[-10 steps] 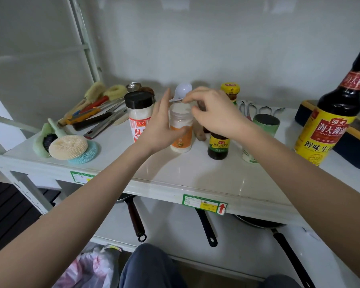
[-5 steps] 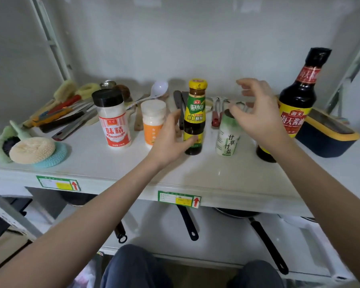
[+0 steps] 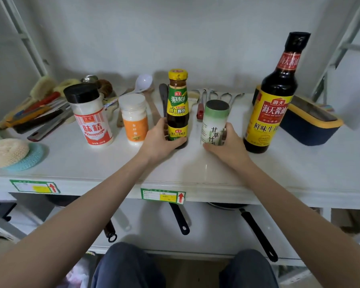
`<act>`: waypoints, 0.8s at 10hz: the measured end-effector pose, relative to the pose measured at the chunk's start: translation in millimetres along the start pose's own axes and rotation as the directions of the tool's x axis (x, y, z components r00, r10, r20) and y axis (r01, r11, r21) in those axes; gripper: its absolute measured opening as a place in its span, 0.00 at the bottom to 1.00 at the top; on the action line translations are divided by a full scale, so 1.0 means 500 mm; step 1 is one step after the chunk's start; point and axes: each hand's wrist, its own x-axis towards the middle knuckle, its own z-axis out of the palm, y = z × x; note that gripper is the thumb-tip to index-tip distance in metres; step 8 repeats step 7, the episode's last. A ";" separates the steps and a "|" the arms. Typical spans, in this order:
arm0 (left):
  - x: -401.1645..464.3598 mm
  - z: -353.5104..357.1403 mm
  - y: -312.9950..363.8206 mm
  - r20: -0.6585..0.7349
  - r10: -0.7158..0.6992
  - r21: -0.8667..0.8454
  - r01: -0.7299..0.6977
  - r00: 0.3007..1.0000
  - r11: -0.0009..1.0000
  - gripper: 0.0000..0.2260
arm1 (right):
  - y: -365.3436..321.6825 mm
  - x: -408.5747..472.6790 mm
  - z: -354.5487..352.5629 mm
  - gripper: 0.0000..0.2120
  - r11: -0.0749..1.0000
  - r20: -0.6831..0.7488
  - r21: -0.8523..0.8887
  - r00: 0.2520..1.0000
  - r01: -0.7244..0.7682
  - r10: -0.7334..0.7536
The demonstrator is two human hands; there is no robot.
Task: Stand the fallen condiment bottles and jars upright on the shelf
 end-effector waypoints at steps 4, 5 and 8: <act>0.000 0.002 0.002 0.037 -0.003 0.026 0.002 0.999 1.000 0.34 | 0.003 0.002 -0.008 0.35 0.998 0.045 -0.064 0.999 0.024 -0.021; -0.009 -0.007 0.007 0.019 0.016 0.006 -0.016 1.000 1.000 0.40 | -0.015 -0.010 -0.020 0.37 0.999 0.061 -0.027 0.998 0.026 -0.024; -0.052 -0.039 0.047 -0.069 0.184 -0.039 -0.187 0.980 0.982 0.41 | -0.064 -0.038 -0.056 0.35 0.995 0.016 -0.054 0.996 0.088 -0.087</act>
